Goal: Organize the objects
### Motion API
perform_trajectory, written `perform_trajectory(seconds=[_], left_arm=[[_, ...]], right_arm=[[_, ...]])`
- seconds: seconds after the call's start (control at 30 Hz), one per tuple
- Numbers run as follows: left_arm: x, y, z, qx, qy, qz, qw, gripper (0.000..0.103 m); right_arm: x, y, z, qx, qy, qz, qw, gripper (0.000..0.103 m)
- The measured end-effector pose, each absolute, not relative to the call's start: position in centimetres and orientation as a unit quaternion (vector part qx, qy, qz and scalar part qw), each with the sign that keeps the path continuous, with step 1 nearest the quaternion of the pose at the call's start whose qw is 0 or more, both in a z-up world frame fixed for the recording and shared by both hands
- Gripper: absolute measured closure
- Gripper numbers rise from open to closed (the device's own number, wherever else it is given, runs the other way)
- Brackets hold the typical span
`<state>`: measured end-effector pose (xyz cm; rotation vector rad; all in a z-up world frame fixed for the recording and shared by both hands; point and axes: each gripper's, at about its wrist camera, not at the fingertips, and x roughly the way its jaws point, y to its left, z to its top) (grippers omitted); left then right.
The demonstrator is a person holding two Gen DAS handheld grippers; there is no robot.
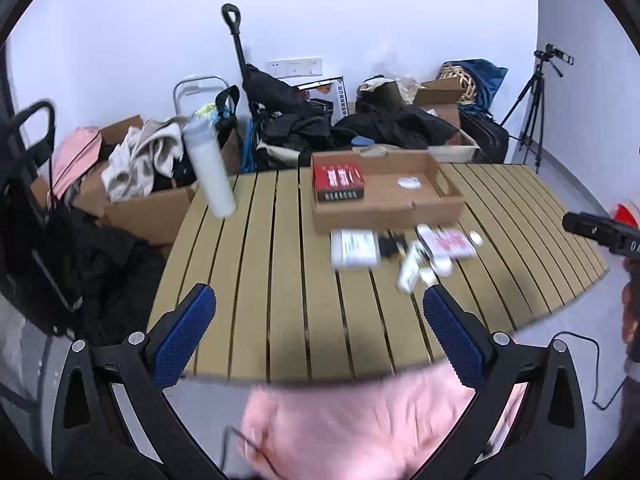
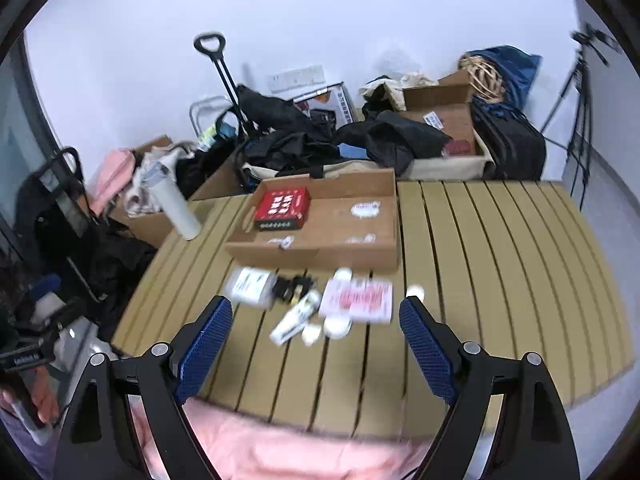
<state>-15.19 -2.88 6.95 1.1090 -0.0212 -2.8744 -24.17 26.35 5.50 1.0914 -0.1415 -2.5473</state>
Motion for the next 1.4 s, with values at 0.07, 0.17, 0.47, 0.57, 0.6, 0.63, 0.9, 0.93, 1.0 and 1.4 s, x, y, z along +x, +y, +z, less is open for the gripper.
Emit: perform_trajectory(seconds=[0.07, 0.17, 0.47, 0.57, 0.6, 0.63, 0.9, 0.93, 1.0, 1.4], left_arm=[[-11.6, -2.9, 6.0, 0.348, 0.010, -0.936, 0.045, 0.000], [-8.1, -2.4, 3.9, 0.350, 0.035, -0.935, 0.044, 0.000], [-7.2, -0.9, 0.5, 0.391, 0.031, -0.920, 0.017, 0.000], [-7.2, -1.1, 0.1, 0.397, 0.036, -0.917, 0.020, 0.000], [-7.3, -1.1, 0.0, 0.398, 0.037, -0.917, 0.021, 0.000], [-7.2, -1.1, -0.1, 0.397, 0.038, -0.917, 0.021, 0.000], [-7.9, -1.0, -1.9, 0.410, 0.041, -0.911, 0.012, 0.000], [-8.3, -0.9, -2.3, 0.414, 0.041, -0.909, 0.010, 0.000], [-9.4, -0.6, -3.2, 0.417, 0.036, -0.908, 0.006, 0.000], [-22.5, 3.0, -7.3, 0.422, 0.016, -0.904, -0.074, 0.002]], right_arm=[[-20.3, 26.9, 4.3, 0.375, -0.045, -0.909, 0.175, 0.014], [-14.8, 27.2, 1.5, 0.329, -0.032, -0.924, 0.192, 0.000], [-11.1, 25.9, -3.9, 0.383, -0.020, -0.904, 0.186, 0.000], [-10.6, 25.0, -3.5, 0.369, 0.002, -0.912, 0.181, 0.000], [-10.6, 24.7, -3.4, 0.368, 0.010, -0.912, 0.180, 0.000], [-10.5, 24.5, -3.6, 0.369, 0.015, -0.911, 0.182, 0.000], [-11.2, 24.5, -5.3, 0.390, 0.022, -0.902, 0.185, 0.000], [-11.5, 24.5, -5.8, 0.397, 0.024, -0.899, 0.183, 0.000], [-12.1, 24.7, -6.5, 0.407, 0.022, -0.895, 0.179, 0.000], [-21.5, 24.7, -9.1, 0.438, -0.007, -0.881, 0.179, 0.029]])
